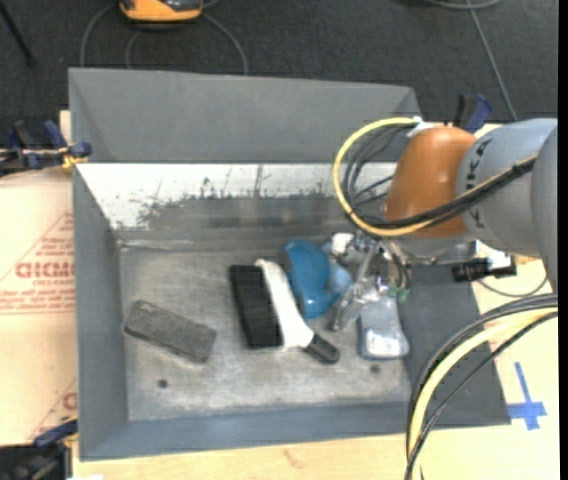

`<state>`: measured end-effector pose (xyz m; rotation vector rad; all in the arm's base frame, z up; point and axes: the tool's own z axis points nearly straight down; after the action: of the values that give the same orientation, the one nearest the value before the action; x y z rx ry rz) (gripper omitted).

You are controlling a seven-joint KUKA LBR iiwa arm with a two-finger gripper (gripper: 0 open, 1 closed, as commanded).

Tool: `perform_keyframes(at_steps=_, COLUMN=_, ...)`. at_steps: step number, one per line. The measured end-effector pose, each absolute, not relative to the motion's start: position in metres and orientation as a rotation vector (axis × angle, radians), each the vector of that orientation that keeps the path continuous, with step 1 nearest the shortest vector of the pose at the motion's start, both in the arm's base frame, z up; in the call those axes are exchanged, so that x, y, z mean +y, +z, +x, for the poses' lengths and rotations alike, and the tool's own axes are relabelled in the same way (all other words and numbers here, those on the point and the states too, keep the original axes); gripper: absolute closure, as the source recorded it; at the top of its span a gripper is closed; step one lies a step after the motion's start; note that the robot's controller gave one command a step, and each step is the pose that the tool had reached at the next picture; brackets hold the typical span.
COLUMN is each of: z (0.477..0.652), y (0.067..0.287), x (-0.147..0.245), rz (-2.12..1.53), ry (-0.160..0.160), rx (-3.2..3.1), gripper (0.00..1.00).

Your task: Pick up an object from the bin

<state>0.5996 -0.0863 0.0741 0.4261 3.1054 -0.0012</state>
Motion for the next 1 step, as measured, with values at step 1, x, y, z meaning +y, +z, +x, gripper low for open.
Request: perform_keyframes(at_steps=1, z=0.6304, y=0.0737, x=-0.122, rz=0.756, ry=0.005, rx=3.044, gripper=1.0)
